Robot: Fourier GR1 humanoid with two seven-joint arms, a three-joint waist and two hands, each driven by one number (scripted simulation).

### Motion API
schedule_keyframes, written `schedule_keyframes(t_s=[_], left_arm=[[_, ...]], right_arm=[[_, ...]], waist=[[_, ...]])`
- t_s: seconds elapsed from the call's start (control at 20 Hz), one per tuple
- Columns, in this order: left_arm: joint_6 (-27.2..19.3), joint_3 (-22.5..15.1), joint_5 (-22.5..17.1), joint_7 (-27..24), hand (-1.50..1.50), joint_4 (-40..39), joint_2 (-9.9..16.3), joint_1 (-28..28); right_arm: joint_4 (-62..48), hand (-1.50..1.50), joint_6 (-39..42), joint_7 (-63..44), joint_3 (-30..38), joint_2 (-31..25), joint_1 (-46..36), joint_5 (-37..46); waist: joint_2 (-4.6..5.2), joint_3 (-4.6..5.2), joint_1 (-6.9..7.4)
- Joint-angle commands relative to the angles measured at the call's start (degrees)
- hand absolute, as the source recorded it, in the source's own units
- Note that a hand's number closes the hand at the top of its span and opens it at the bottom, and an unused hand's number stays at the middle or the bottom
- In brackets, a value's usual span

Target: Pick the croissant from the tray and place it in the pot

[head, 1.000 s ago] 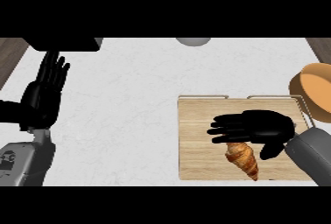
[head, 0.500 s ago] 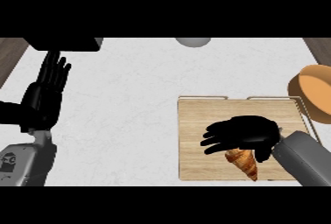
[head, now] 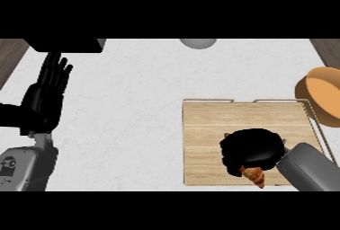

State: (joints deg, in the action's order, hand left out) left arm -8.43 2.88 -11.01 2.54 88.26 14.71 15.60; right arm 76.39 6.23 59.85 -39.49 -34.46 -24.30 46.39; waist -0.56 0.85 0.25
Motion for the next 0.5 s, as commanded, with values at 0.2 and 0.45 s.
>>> schedule_keyframes(t_s=[0.2, 0.45], left_arm=[[-1.5, -0.43, 1.72, -0.2, 0.0, -1.74, -1.84, 2.23], [-0.8, 0.07, 0.92, 0.09, 0.0, -0.18, -0.66, 1.48]], right_arm=[[-0.39, 1.5, -4.68, 4.92, 5.44, 2.38, 2.95, -3.16], [-13.79, 1.5, -2.95, -30.97, 22.4, 5.69, -3.05, -5.8]], waist=[[0.65, -0.88, -0.37], [2.01, -0.56, -0.56]])
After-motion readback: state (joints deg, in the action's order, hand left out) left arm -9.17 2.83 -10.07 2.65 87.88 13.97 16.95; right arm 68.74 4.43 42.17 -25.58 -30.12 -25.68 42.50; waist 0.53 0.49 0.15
